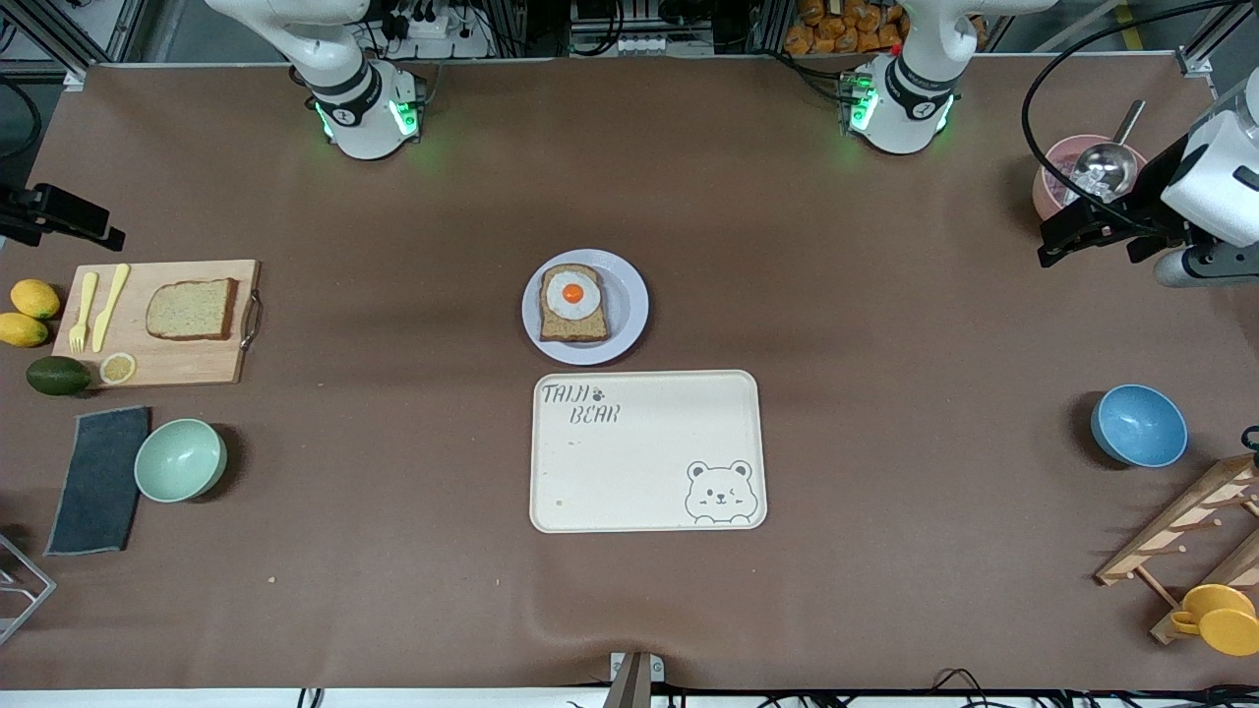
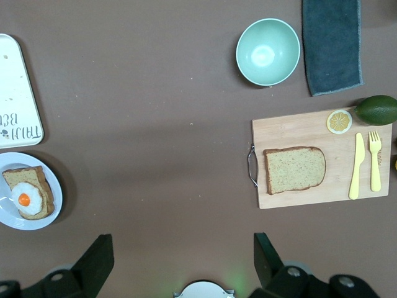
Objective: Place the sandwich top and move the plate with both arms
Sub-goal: 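Move the right gripper toward the bread slice on the cutting board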
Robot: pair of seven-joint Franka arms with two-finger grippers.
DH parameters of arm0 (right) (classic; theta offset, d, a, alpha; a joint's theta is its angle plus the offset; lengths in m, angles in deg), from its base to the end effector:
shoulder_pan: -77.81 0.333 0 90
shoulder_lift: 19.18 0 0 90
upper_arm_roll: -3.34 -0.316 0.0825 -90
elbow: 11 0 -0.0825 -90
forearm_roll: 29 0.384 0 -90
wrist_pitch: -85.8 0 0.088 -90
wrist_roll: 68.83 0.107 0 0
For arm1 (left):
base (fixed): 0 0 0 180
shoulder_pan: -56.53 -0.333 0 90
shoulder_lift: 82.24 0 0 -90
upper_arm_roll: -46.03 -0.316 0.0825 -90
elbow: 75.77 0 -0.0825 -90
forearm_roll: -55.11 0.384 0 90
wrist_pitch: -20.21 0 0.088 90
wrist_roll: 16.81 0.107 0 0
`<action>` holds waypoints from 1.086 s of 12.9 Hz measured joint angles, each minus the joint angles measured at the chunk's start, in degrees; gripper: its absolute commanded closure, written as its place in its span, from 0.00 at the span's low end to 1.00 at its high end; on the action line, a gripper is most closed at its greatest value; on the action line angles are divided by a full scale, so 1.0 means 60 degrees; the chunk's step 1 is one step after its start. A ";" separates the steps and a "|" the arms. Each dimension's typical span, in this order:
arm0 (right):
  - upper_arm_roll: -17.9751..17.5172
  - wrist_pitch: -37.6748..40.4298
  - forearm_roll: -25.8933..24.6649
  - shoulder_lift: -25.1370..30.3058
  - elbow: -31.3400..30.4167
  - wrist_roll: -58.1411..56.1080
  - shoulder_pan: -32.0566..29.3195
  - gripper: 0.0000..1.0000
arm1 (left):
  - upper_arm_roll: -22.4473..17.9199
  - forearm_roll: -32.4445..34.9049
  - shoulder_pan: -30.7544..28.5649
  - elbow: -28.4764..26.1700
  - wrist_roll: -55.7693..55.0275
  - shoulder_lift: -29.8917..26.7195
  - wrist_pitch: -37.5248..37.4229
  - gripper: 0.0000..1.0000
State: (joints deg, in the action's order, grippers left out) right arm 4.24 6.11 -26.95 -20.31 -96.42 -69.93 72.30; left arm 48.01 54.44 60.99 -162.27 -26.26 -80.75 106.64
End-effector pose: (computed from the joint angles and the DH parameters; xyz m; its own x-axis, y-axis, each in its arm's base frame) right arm 0.5387 -0.0561 0.6361 0.9893 -0.0854 -0.1186 -0.0905 -0.9952 -0.0377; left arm 0.5530 -0.0635 0.6333 0.9982 0.0518 -0.0289 0.0521 -0.9986 0.0079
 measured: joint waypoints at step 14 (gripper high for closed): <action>0.0028 0.0013 -0.0013 -0.0457 -0.0075 0.0050 -0.0254 0.00 | -0.0006 0.0119 -0.0056 -0.0463 -0.0008 -0.0071 0.0334 0.00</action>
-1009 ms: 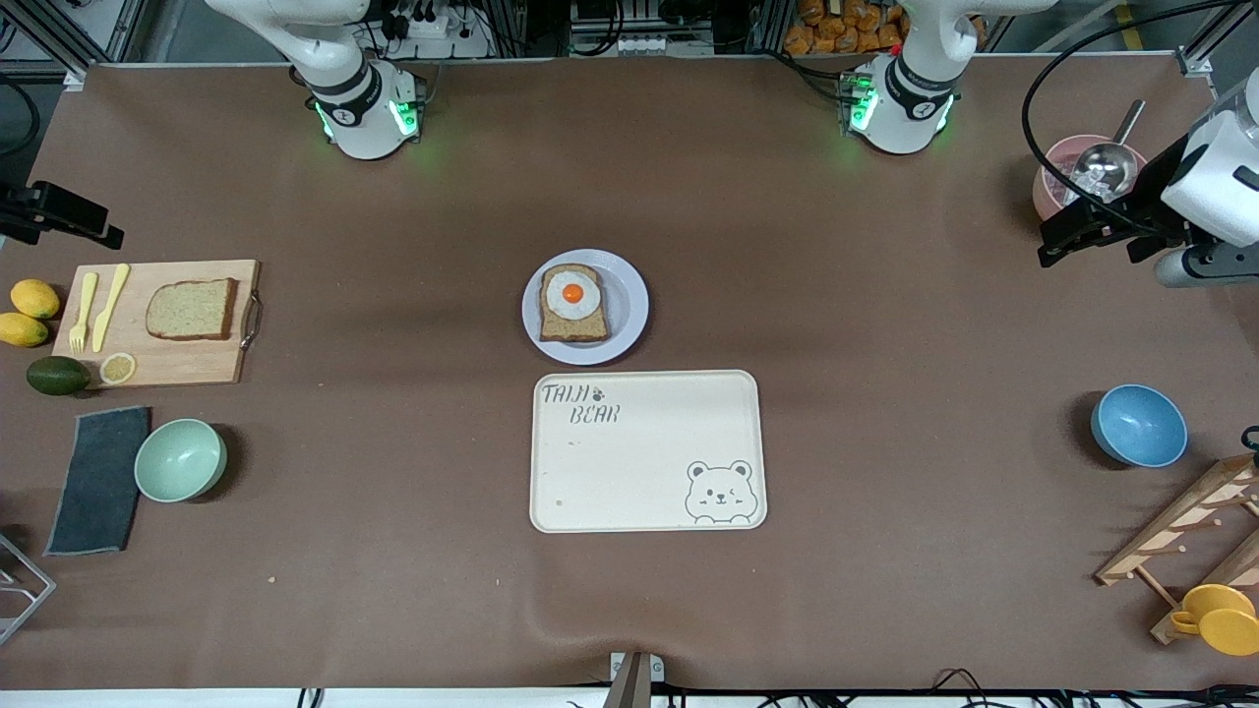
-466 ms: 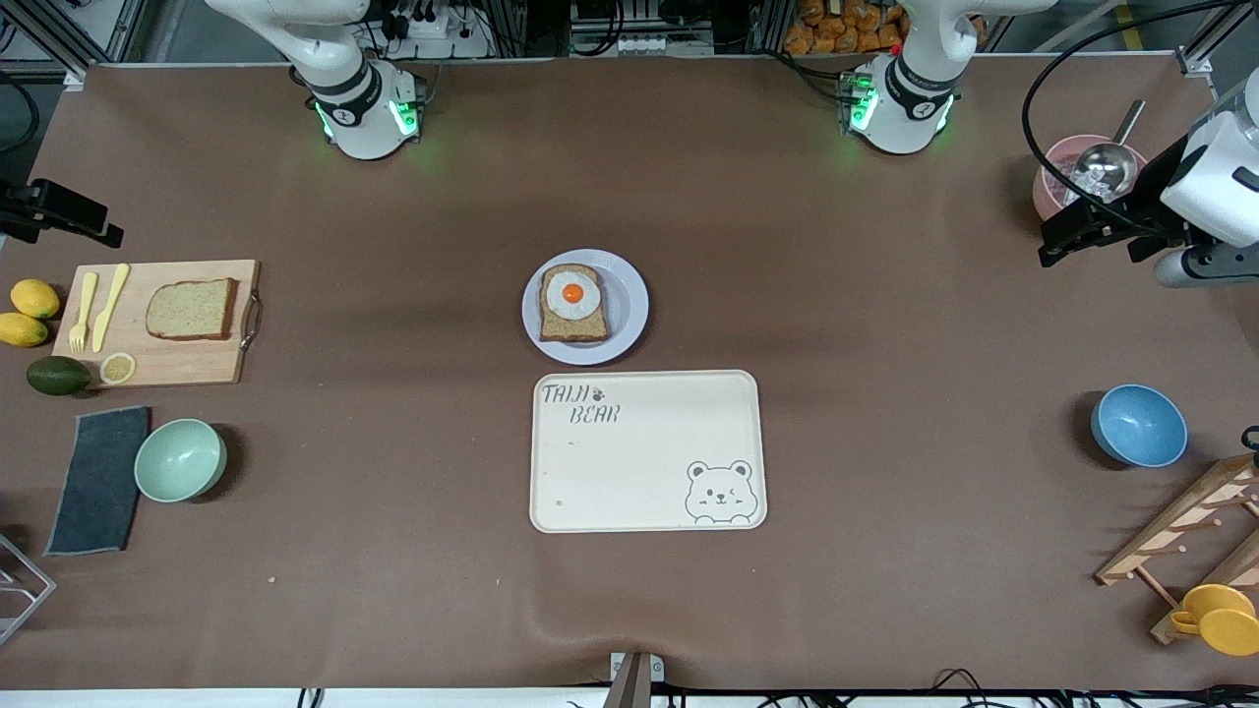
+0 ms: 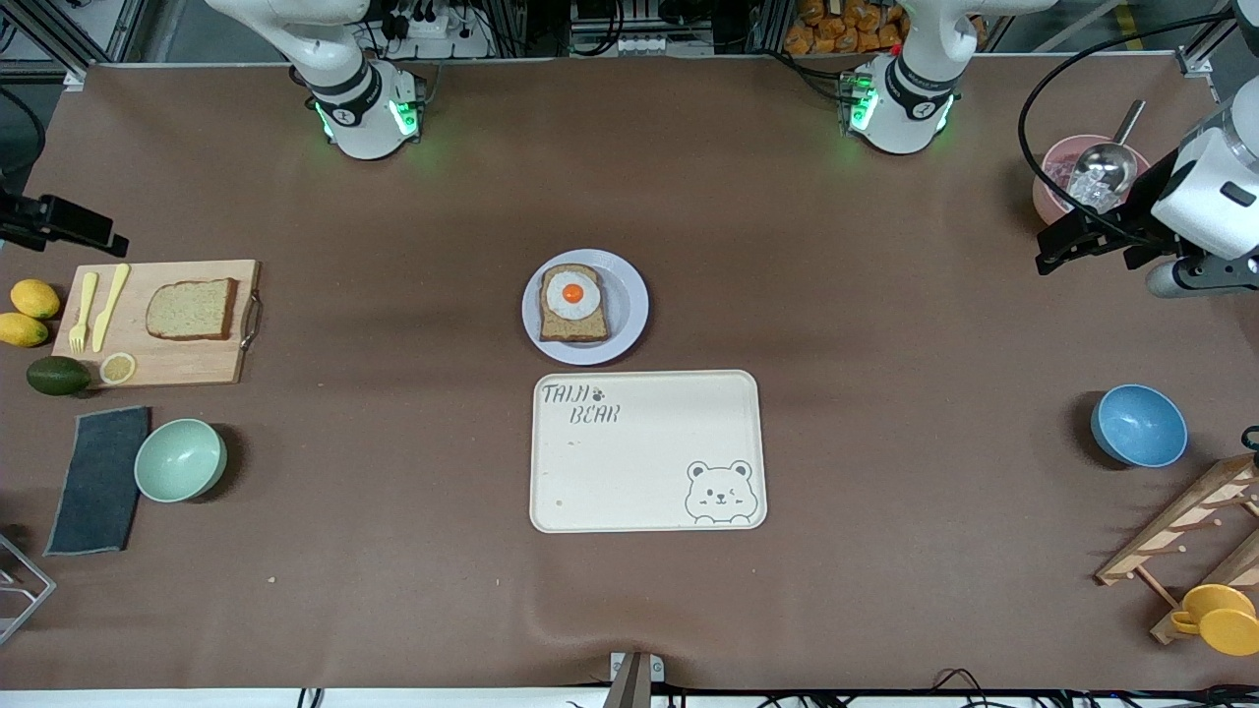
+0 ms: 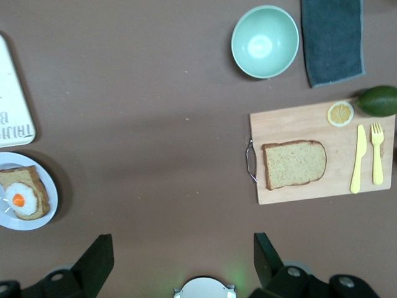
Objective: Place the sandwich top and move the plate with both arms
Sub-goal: 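Move the right gripper toward the bread slice on the cutting board, then lower the right gripper and grasp the bread slice edge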
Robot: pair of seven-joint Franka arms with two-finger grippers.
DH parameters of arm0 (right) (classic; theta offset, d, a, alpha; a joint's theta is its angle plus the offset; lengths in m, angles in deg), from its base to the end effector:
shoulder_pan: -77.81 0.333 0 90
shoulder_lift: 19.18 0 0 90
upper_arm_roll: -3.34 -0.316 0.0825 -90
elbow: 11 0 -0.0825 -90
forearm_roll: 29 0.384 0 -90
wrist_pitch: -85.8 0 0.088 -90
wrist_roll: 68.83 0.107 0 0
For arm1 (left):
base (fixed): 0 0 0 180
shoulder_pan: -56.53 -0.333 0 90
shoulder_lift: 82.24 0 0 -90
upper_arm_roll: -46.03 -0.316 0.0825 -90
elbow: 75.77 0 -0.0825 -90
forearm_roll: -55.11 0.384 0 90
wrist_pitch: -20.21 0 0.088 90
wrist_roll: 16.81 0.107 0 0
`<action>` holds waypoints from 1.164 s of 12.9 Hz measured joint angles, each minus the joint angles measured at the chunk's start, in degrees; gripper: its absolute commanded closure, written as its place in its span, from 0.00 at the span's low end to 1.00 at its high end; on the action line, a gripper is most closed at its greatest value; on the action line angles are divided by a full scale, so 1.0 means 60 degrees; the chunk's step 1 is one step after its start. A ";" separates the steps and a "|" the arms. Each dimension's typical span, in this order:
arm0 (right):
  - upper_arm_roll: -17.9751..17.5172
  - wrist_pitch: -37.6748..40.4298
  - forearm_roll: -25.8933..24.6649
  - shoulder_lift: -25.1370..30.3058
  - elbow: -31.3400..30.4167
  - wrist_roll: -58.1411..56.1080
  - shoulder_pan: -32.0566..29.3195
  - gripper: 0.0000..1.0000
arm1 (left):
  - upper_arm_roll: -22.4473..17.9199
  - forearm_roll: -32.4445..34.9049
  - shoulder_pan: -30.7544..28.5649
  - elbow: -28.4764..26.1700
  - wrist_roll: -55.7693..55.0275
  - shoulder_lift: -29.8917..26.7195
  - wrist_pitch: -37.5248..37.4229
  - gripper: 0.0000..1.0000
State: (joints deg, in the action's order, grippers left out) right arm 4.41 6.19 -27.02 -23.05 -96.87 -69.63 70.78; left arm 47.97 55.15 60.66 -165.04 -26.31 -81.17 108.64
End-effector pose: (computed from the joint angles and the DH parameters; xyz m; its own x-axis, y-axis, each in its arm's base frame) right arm 0.5502 -0.0737 0.6062 0.9773 -0.1189 -0.1753 -0.1270 -0.9913 -0.0357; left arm 0.5542 -0.0587 0.6178 0.9977 0.0599 -0.0329 0.0597 -0.9982 -0.0056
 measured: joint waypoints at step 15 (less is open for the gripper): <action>0.0056 -0.3181 -0.0559 -0.1494 -0.2820 -0.3787 -0.3703 0.00 | -0.0006 0.0005 -0.0312 -0.0028 -0.0009 -0.0167 0.0013 0.00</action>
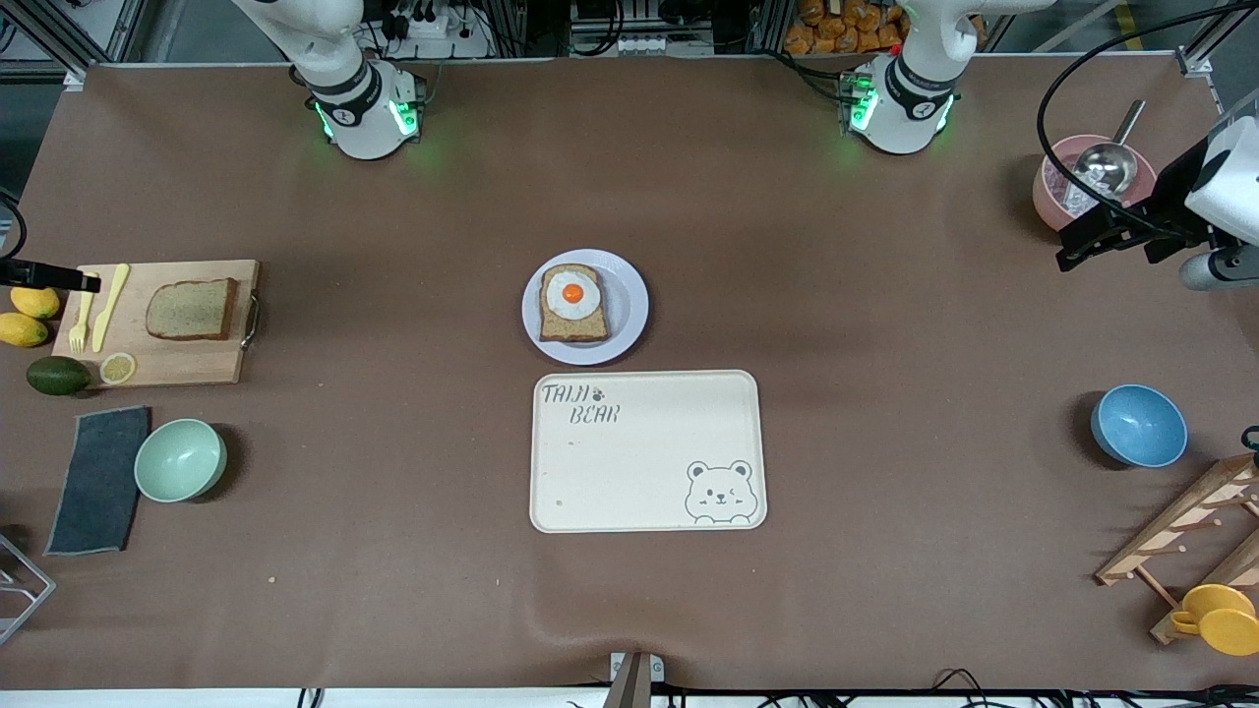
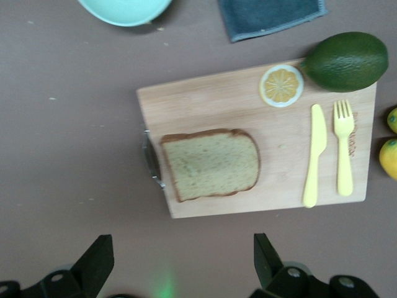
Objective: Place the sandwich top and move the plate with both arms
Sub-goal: 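Lower the right gripper and grasp the bread slice edge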
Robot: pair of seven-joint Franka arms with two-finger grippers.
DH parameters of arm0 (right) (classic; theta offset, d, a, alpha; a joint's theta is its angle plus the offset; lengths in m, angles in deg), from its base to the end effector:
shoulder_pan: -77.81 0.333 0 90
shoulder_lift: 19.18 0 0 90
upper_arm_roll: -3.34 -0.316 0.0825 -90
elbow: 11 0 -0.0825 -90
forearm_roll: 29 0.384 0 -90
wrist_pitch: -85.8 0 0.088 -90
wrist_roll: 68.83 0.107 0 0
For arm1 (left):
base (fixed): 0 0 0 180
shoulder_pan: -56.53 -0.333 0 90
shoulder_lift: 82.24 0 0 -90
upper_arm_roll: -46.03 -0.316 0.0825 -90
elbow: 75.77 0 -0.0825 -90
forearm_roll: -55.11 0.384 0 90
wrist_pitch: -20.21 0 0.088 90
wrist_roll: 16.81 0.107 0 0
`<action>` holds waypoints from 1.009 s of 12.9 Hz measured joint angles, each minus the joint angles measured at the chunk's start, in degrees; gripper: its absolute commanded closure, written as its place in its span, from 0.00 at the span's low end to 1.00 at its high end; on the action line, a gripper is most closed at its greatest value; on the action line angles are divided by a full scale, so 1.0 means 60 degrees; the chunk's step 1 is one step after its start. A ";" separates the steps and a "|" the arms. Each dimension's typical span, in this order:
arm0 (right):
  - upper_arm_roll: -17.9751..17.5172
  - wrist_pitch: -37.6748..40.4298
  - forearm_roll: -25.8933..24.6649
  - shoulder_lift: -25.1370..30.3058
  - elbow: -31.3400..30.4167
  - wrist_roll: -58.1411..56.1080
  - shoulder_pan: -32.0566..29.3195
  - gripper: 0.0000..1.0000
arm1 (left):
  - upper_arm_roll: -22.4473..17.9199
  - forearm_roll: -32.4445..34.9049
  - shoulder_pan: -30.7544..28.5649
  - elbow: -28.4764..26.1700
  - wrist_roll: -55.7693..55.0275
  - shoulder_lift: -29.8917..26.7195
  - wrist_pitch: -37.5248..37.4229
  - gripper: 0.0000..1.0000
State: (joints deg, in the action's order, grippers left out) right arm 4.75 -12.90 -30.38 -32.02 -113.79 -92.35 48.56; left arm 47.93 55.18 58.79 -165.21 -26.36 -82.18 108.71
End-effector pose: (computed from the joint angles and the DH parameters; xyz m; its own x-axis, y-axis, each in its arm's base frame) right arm 0.5030 -0.2999 0.4031 0.9554 -0.0999 -0.2779 -0.1297 -0.9873 -0.0913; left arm 0.5508 -0.0399 0.6262 0.9954 0.0940 -0.0170 0.0939 -0.9956 -0.0041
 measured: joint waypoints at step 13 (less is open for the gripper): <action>-0.0003 -0.2940 -0.0496 -0.2146 -0.0862 -0.1685 -0.0779 0.00 | 0.0000 0.0000 -0.0061 -0.0052 0.0000 -0.0005 0.0000 0.00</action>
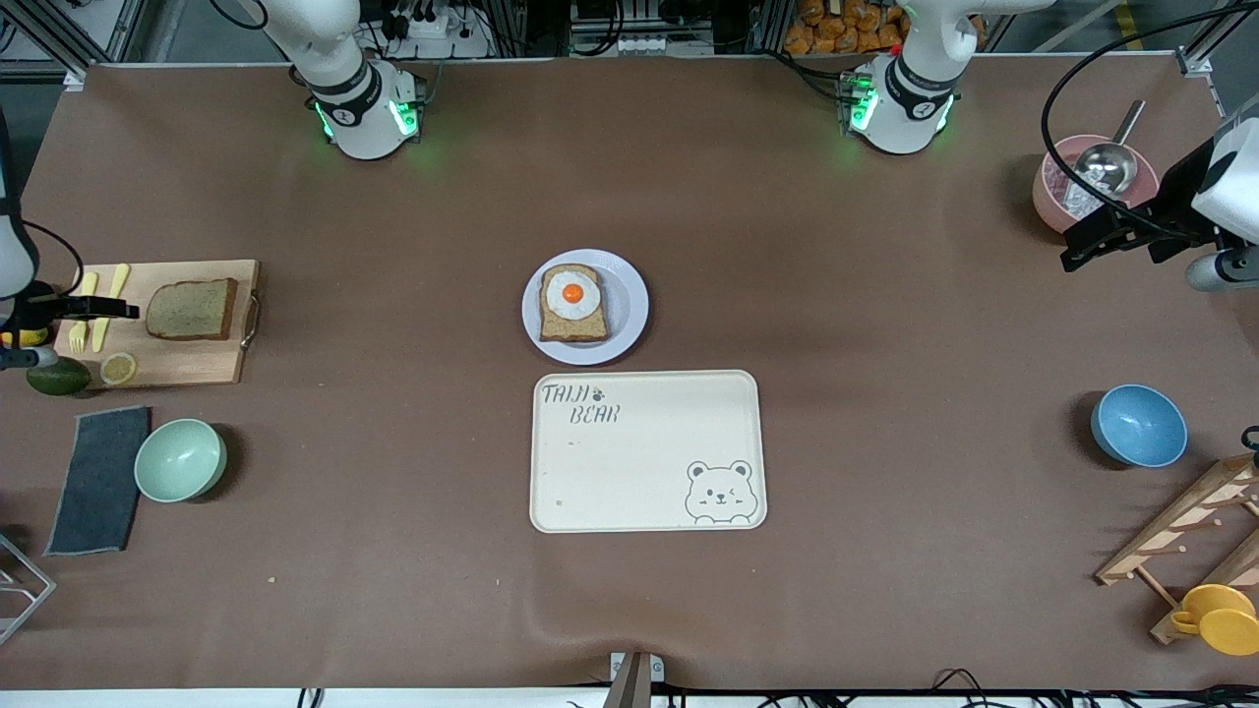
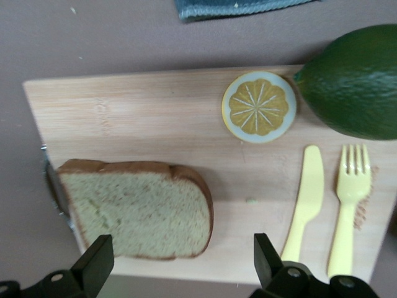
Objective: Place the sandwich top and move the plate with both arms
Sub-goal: 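Lower the right gripper and grasp the bread slice edge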
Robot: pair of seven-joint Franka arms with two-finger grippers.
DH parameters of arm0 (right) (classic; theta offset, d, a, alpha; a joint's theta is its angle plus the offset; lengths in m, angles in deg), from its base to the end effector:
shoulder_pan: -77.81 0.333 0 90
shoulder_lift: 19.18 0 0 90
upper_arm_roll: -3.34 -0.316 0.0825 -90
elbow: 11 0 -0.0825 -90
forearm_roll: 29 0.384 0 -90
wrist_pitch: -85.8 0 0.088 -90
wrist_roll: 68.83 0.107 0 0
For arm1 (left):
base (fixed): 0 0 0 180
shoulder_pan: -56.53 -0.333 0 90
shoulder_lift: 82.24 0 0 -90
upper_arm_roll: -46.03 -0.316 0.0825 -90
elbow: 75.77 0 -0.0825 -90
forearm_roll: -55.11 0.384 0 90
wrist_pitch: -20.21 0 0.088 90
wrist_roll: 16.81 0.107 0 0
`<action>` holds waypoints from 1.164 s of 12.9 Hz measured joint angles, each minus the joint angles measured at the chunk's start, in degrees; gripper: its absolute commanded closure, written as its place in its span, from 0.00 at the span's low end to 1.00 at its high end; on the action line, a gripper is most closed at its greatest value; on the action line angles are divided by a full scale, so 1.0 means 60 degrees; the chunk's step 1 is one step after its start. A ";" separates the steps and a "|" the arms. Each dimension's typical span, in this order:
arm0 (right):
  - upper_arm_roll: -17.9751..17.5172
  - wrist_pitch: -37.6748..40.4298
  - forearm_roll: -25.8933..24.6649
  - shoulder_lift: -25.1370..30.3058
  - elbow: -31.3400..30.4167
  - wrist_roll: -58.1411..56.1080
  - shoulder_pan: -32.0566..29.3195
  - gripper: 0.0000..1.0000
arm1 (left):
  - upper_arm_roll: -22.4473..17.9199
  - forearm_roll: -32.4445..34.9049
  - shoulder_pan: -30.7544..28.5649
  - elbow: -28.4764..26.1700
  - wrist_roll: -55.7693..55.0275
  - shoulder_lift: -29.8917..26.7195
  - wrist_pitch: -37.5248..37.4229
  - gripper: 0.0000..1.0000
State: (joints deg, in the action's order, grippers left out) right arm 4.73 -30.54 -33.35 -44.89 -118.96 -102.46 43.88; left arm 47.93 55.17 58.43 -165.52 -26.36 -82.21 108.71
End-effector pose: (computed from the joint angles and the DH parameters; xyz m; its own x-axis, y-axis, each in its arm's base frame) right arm 0.4861 -0.3490 0.2483 0.9580 0.0310 -0.2852 -0.0010 -0.9938 -0.1112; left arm 0.5507 -0.0365 0.6240 0.9947 0.1002 -0.0219 0.1002 -0.9950 -0.0047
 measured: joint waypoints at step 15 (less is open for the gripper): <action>-0.0001 -0.0440 0.0022 -0.0471 -0.0765 -0.1400 -0.0465 0.00 | 0.0078 0.0000 0.0016 -0.0103 0.0000 0.0010 0.0008 0.00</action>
State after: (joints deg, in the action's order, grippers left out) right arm 4.72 -33.18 -33.22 -47.72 -123.55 -110.86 41.10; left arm 48.40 55.17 58.52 -166.14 -26.36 -82.15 108.76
